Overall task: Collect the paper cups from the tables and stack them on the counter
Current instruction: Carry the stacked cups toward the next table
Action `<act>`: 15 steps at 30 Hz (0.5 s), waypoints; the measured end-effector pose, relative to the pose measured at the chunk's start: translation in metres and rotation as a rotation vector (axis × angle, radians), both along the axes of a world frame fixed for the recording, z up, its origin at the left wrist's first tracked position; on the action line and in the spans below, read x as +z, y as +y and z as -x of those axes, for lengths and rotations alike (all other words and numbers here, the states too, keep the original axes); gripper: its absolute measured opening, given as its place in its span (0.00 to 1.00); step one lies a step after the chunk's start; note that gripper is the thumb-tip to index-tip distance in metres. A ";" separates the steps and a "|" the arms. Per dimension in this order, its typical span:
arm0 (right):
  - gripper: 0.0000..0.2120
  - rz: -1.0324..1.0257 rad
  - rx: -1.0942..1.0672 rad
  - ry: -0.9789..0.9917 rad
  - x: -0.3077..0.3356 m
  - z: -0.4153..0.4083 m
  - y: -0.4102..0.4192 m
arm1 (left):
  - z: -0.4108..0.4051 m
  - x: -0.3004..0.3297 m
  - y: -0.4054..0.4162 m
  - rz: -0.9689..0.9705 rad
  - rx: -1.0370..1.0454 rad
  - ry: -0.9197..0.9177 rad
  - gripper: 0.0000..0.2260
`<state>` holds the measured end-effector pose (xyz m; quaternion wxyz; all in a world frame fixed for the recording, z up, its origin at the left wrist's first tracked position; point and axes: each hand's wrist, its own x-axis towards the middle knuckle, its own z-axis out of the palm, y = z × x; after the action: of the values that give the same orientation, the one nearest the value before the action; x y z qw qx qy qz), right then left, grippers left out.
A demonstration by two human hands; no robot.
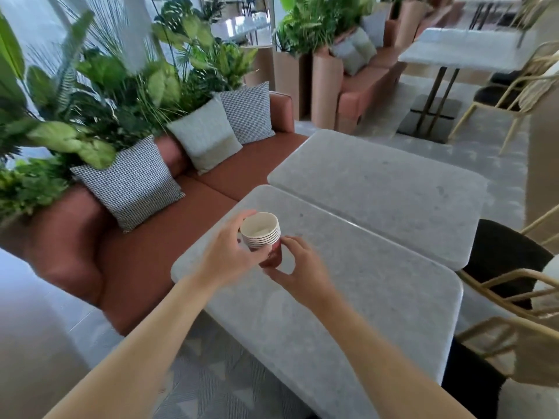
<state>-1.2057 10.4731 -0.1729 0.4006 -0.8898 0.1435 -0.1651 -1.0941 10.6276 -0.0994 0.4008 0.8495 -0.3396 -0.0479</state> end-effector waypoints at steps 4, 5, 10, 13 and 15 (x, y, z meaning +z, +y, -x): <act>0.29 -0.058 -0.023 -0.033 0.013 0.000 0.014 | 0.000 0.016 0.015 0.011 -0.034 -0.017 0.33; 0.29 -0.054 -0.024 -0.036 0.016 0.000 0.020 | 0.001 0.019 0.021 0.020 -0.033 -0.027 0.33; 0.27 -0.030 -0.002 -0.046 0.024 -0.002 0.063 | 0.006 0.025 0.069 0.054 -0.007 -0.063 0.33; 0.27 -0.029 0.046 -0.039 0.026 -0.005 0.104 | 0.008 0.024 0.115 0.068 0.028 -0.070 0.34; 0.28 -0.019 0.093 -0.026 0.028 -0.008 0.139 | 0.010 0.023 0.155 0.081 0.070 -0.072 0.35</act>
<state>-1.1975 10.6119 -0.1449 0.4181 -0.8894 0.0985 -0.1563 -1.1041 10.7830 -0.0765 0.4238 0.8451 -0.3257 0.0105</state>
